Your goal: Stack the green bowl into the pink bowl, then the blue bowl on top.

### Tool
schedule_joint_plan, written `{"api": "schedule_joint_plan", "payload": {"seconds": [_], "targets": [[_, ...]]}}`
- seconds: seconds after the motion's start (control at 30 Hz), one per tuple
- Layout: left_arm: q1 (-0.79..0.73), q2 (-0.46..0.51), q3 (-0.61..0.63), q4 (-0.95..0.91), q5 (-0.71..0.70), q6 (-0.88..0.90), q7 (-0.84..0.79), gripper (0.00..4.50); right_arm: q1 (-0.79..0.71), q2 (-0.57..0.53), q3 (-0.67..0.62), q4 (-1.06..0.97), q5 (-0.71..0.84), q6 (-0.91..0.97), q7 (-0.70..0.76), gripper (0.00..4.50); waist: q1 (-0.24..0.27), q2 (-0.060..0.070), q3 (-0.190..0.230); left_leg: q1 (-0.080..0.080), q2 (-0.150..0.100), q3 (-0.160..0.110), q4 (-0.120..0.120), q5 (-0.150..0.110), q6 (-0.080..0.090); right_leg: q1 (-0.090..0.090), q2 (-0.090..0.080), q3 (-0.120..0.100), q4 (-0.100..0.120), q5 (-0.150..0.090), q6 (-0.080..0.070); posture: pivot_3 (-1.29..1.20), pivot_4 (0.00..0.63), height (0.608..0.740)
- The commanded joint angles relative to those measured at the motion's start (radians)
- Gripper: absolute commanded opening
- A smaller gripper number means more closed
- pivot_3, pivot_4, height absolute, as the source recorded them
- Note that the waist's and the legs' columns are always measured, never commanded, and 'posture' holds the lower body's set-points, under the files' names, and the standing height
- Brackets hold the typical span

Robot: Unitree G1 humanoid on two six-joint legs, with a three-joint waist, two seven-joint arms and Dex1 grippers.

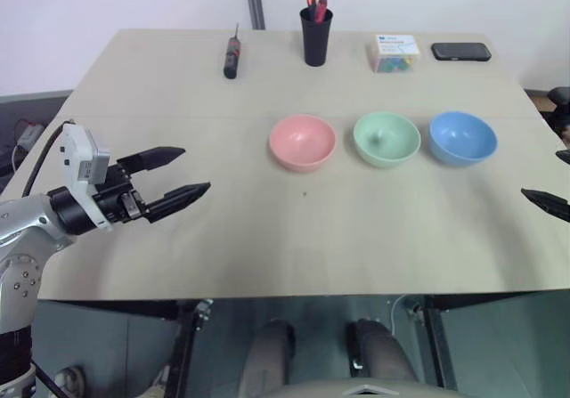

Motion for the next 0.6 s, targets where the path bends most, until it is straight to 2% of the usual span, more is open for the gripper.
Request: {"api": "schedule_joint_plan", "payload": {"seconds": [0.03,0.3,0.6], "targets": [[-0.016,0.001,0.022,-0.024,-0.010,-0.001,0.016,4.44,-0.029,-0.014,-0.025,0.010,-0.002,-0.018,0.010,4.50,0.000,0.000,0.000,0.000,0.000,0.000,0.000,0.000,0.000,0.000,0.000,0.000,0.000,0.000,0.000,0.00,0.150,0.740],[-0.058,-0.069,-0.047,-0.085,-0.013,0.012,0.099,4.44,-0.076,0.035,0.048,0.002,-0.018,-0.030,-0.025,4.50,0.000,0.000,0.000,0.000,0.000,0.000,0.000,0.000,0.000,0.000,0.000,0.000,0.000,0.000,0.000,0.00,0.150,0.740],[-0.090,-0.139,-0.112,-0.134,-0.006,0.029,0.191,4.44,-0.199,0.129,0.230,-0.076,-0.054,-0.025,-0.138,4.50,-0.002,0.000,0.000,0.000,0.000,0.000,0.000,0.000,0.000,0.000,0.000,0.001,0.001,0.000,0.000,0.00,0.150,0.740]]}}
